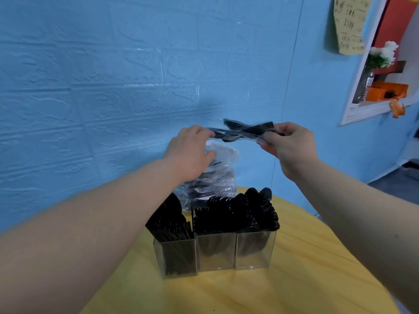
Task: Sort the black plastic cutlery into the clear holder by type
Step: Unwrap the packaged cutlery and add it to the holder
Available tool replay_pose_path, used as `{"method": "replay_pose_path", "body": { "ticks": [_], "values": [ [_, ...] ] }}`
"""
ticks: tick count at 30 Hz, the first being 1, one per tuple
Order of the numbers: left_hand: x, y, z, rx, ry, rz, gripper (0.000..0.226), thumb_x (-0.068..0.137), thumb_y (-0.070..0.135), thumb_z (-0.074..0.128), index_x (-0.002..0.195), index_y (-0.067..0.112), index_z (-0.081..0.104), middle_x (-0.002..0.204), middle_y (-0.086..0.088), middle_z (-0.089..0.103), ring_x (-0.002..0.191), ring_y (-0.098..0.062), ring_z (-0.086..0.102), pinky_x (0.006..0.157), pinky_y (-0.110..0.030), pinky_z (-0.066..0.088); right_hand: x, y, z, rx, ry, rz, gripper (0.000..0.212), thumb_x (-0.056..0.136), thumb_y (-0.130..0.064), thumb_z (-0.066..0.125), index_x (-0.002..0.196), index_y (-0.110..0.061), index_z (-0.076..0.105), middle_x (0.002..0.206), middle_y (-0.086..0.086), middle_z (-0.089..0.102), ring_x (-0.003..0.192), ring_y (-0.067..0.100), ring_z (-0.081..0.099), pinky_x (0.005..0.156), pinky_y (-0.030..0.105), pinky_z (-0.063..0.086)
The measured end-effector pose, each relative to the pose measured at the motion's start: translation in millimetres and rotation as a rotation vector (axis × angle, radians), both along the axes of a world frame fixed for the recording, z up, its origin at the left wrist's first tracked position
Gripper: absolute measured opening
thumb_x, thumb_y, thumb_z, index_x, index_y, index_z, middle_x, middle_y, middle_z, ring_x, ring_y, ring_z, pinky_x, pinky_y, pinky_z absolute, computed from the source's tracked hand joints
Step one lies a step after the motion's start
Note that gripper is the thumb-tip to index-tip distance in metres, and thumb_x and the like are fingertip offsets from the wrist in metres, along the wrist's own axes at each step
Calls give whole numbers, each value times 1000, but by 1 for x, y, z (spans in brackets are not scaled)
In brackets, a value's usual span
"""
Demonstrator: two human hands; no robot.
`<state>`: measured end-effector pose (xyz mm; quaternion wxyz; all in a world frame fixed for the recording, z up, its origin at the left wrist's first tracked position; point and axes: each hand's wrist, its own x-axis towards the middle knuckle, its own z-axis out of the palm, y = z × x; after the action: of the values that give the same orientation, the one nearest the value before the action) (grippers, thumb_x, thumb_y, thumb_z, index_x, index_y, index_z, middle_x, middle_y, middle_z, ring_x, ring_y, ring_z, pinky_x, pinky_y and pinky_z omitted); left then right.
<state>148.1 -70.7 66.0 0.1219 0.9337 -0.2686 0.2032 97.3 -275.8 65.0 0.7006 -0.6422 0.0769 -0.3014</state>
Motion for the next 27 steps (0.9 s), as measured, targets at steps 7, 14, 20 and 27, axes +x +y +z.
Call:
{"method": "replay_pose_path", "body": {
  "ticks": [7, 14, 20, 27],
  "values": [
    [-96, 31, -1, -203, -154, -128, 41, 88, 25, 64, 128, 24, 55, 126, 0, 48, 115, -20, 46, 93, -28, 35, -106, 11, 2, 62, -19, 204, 16, 82, 6, 65, 76, -6, 57, 85, 14, 61, 79, 24, 66, 73, 22, 55],
    [-193, 61, -52, -249, -134, -203, 28, 87, 24, 62, 115, 22, 65, 112, 6, 64, 101, -13, 58, 87, -28, 45, -199, 30, -42, 115, 41, 348, 29, 83, 9, 62, 64, -12, 57, 82, 10, 64, 75, 18, 66, 65, 19, 54],
    [-238, 79, -124, -203, 54, -91, 22, 85, 19, 68, 107, 23, 66, 102, 11, 60, 93, -9, 56, 83, -32, 49, -225, 53, -115, -24, 204, 339, 22, 85, 6, 61, 75, -14, 64, 83, 6, 64, 76, 15, 63, 71, 22, 58],
    [-265, 96, -174, -169, 316, -13, 21, 84, 28, 68, 104, 27, 62, 107, 13, 55, 97, -8, 56, 86, -27, 46, -246, 59, -169, -727, 426, 32, 55, 88, -11, 59, 137, -31, 44, 149, -4, 29, 124, 18, 47, 98, 29, 42]
  ]
}}
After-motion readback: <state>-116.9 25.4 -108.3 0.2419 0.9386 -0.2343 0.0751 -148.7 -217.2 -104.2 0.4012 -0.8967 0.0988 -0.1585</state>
